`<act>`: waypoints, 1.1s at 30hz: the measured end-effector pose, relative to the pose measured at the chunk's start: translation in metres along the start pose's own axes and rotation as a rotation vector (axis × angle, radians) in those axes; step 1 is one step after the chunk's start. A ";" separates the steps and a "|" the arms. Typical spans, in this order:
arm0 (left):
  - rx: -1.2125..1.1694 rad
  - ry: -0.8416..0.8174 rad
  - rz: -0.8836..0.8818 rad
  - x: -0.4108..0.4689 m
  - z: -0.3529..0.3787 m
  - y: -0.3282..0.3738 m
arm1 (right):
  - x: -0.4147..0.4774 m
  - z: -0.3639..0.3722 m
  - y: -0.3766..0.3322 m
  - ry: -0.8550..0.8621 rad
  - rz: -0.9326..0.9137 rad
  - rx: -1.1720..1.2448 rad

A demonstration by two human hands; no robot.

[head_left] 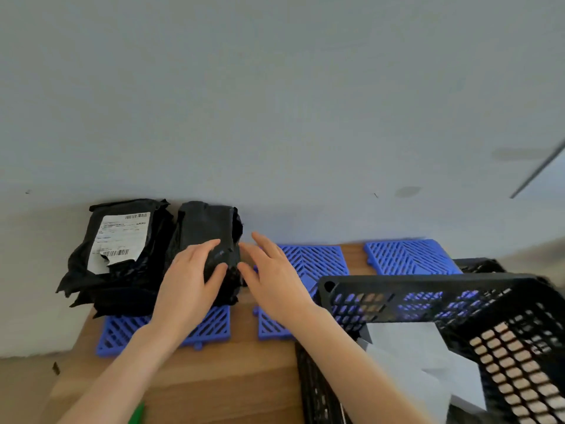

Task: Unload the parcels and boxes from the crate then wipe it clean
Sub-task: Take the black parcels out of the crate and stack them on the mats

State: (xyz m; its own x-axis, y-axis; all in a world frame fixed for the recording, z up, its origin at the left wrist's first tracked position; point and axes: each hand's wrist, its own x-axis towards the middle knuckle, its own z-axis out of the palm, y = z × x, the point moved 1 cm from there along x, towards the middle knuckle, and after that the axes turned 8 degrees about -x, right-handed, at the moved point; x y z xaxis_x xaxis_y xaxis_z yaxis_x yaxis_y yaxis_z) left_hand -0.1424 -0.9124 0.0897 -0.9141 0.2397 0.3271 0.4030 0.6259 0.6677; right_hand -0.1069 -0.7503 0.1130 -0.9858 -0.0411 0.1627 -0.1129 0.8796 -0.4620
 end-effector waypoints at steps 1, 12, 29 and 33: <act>-0.019 0.018 0.016 -0.008 0.005 0.019 | -0.016 -0.016 0.007 0.025 -0.010 0.003; -0.203 -0.186 0.204 -0.103 0.093 0.182 | -0.184 -0.127 0.129 -0.069 0.119 -0.103; 0.189 -1.098 0.309 -0.188 0.155 0.221 | -0.316 -0.133 0.199 -0.657 0.170 -0.119; 0.193 -1.072 0.353 -0.189 0.160 0.220 | -0.316 -0.129 0.194 -0.717 0.155 -0.109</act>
State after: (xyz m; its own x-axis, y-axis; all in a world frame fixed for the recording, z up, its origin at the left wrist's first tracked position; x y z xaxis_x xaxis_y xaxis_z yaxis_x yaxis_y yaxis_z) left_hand 0.1124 -0.7012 0.0680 -0.3566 0.8763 -0.3240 0.7160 0.4791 0.5077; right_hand 0.1988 -0.5058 0.0840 -0.8329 -0.1793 -0.5235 0.0099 0.9410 -0.3381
